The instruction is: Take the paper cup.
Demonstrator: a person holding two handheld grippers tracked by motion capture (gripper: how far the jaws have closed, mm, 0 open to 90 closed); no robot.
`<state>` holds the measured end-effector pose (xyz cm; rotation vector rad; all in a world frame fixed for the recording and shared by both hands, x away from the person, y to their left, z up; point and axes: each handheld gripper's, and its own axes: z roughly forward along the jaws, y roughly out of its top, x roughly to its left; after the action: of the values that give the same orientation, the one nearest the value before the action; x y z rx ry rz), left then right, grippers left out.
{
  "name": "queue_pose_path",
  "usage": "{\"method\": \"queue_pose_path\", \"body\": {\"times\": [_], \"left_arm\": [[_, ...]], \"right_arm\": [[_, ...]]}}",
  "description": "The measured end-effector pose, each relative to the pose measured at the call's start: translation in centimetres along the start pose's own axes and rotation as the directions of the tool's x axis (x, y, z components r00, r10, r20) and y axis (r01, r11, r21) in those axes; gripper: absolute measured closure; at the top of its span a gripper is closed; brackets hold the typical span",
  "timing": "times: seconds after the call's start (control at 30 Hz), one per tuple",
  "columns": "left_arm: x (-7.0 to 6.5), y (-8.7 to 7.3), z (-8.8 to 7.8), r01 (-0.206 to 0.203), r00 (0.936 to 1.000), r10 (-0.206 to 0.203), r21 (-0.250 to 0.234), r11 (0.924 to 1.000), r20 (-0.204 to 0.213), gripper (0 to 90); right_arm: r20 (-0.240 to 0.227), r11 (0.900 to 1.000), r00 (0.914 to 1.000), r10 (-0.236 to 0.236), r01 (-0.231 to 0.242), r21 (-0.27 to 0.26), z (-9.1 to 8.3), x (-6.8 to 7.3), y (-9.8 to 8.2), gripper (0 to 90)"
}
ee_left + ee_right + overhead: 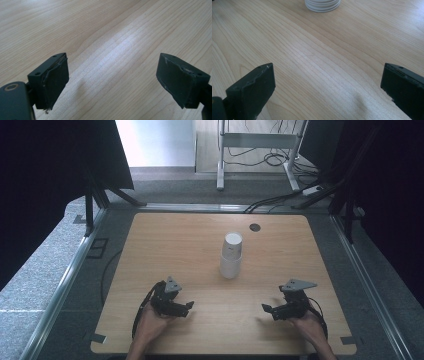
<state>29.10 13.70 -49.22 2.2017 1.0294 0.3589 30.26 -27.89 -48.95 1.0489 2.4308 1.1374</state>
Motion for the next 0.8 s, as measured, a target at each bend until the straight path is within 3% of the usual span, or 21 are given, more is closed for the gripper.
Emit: {"method": "queue_pose_path", "body": {"times": [0.33,0.8], "left_arm": [[0.6,0.8,-0.2,0.016,0.9993,-0.016,-0.006,0.9999,0.035,11.1],[0.5,2.8,-0.2,-0.032,0.9989,0.033,-0.019,0.9993,0.035,11.2]], "right_arm": [[-0.043,1.0,0.999,0.013,-0.013,-0.001,-0.2,-0.3,0.9,0.0],[-0.056,1.0,0.9983,0.019,-0.02,-0.005,-0.8,-0.8,2.4,0.0]]}}
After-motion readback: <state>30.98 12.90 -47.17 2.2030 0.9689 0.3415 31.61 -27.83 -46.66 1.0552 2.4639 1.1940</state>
